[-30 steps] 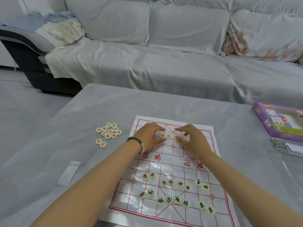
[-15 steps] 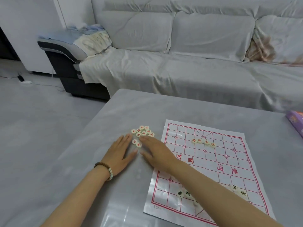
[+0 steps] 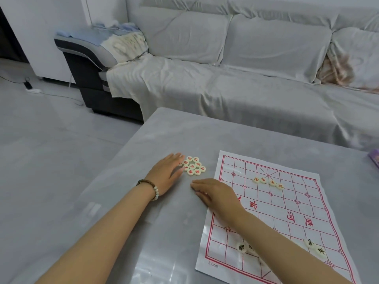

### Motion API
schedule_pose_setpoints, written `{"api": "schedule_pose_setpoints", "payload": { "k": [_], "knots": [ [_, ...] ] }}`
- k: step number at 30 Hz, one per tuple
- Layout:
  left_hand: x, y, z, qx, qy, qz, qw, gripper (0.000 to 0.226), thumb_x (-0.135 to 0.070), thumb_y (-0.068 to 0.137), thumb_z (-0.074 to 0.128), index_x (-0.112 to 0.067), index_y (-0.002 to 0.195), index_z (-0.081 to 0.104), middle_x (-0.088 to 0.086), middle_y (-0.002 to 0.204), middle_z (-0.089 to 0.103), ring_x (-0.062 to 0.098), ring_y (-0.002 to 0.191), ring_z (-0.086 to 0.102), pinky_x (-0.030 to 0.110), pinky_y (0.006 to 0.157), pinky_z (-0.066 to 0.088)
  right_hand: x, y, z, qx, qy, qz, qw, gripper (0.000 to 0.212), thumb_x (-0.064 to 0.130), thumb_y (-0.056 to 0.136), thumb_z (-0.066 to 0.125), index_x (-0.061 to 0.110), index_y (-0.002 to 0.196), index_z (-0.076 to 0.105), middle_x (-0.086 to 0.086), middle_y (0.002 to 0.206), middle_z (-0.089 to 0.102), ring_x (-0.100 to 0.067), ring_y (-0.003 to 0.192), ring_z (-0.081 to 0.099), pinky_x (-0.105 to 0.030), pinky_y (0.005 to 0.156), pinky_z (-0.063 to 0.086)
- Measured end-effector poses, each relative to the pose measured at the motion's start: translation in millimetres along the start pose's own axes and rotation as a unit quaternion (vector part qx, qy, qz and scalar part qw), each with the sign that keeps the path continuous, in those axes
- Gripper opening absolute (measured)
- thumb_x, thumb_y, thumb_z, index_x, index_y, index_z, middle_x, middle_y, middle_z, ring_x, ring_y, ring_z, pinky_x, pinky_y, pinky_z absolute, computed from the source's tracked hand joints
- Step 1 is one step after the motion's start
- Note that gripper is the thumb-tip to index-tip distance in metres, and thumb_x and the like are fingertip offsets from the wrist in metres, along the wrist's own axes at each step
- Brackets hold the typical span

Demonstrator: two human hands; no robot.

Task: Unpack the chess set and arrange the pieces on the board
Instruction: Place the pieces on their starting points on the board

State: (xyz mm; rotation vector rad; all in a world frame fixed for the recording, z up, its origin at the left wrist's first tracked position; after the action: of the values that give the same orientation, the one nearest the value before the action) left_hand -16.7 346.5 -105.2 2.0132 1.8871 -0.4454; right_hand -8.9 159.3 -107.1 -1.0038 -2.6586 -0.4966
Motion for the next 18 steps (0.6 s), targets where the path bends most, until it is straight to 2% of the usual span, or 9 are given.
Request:
{"api": "schedule_pose_setpoints", "payload": {
  "k": [3,7,10,12,14,16,18],
  "knots": [
    [-4.2,-1.8,7.7,0.045,0.061,0.041,0.996,0.054,-0.043,0.099,0.021,-0.021,0.148,0.014,-0.005,0.156,0.007,0.013,0.144,0.004,0.026,0.114,0.007,-2.8,-1.0,-1.0,-0.01,0.007,-0.002,1.0,0.026,0.022,0.093,0.054,0.017,0.115,0.067,-0.001,0.118,0.066,-0.019,0.11,0.06,-0.03,0.089,0.048],
    [1.5,-22.1,14.9,0.062,0.087,0.039,0.994,0.089,-0.07,0.074,-0.004,-0.021,0.149,0.004,-0.009,0.156,-0.002,0.009,0.143,-0.004,0.021,0.111,-0.002,-0.4,1.8,-0.3,-0.026,0.017,-0.008,0.999,0.024,0.021,0.092,0.055,0.016,0.111,0.069,-0.001,0.114,0.068,-0.019,0.106,0.061,-0.03,0.087,0.048],
    [1.7,-40.9,14.6,0.029,0.091,0.043,0.995,0.097,-0.073,0.071,-0.009,-0.02,0.148,0.015,-0.008,0.155,0.011,0.01,0.143,0.007,0.019,0.11,0.004,3.9,8.9,2.9,-0.013,0.039,0.0,0.999,0.023,0.021,0.092,0.056,0.016,0.11,0.069,0.0,0.113,0.068,-0.019,0.106,0.058,-0.031,0.089,0.047],
    [3.2,-49.0,11.3,-0.003,0.074,0.049,0.996,0.092,-0.076,0.076,0.002,-0.021,0.143,0.032,-0.007,0.149,0.031,0.011,0.136,0.024,0.018,0.106,0.019,5.1,12.8,4.5,0.001,0.046,0.009,0.999,0.024,0.023,0.091,0.057,0.019,0.112,0.068,0.002,0.116,0.065,-0.016,0.11,0.055,-0.028,0.091,0.044],
    [6.3,-52.0,7.3,-0.029,0.04,0.045,0.998,0.072,-0.068,0.081,0.023,-0.025,0.133,0.048,-0.008,0.135,0.047,0.009,0.123,0.036,0.016,0.098,0.028,4.7,14.3,5.6,0.012,0.054,0.035,0.998,0.028,0.027,0.09,0.059,0.021,0.117,0.065,0.004,0.119,0.062,-0.013,0.112,0.051,-0.023,0.092,0.039],
    [8.7,-50.4,3.5,-0.044,-0.005,0.026,0.999,0.043,-0.052,0.086,0.049,-0.026,0.119,0.06,-0.009,0.118,0.054,0.008,0.11,0.045,0.017,0.093,0.036,4.4,14.1,5.3,0.014,0.061,0.062,0.996,0.03,0.027,0.09,0.058,0.021,0.118,0.064,0.003,0.117,0.061,-0.013,0.109,0.051,-0.021,0.089,0.038],
    [6.5,-47.6,-0.5,-0.05,-0.048,0.005,0.998,0.024,-0.037,0.086,0.061,-0.026,0.107,0.066,-0.012,0.102,0.055,0.007,0.094,0.051,0.019,0.084,0.041,5.7,13.8,4.6,0.016,0.065,0.07,0.995,0.028,0.025,0.09,0.058,0.02,0.117,0.065,0.001,0.111,0.061,-0.014,0.103,0.053,-0.022,0.086,0.041]
  ]
}}
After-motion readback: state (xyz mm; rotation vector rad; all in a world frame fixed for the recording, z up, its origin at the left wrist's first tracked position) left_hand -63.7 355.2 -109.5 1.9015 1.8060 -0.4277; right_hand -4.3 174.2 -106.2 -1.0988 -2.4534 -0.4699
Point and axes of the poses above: each hand's wrist, its own y-axis towards the middle knuckle, its own z-axis out of the palm, x = y × z, the point moved 2 cm from there along y, towards the middle knuckle
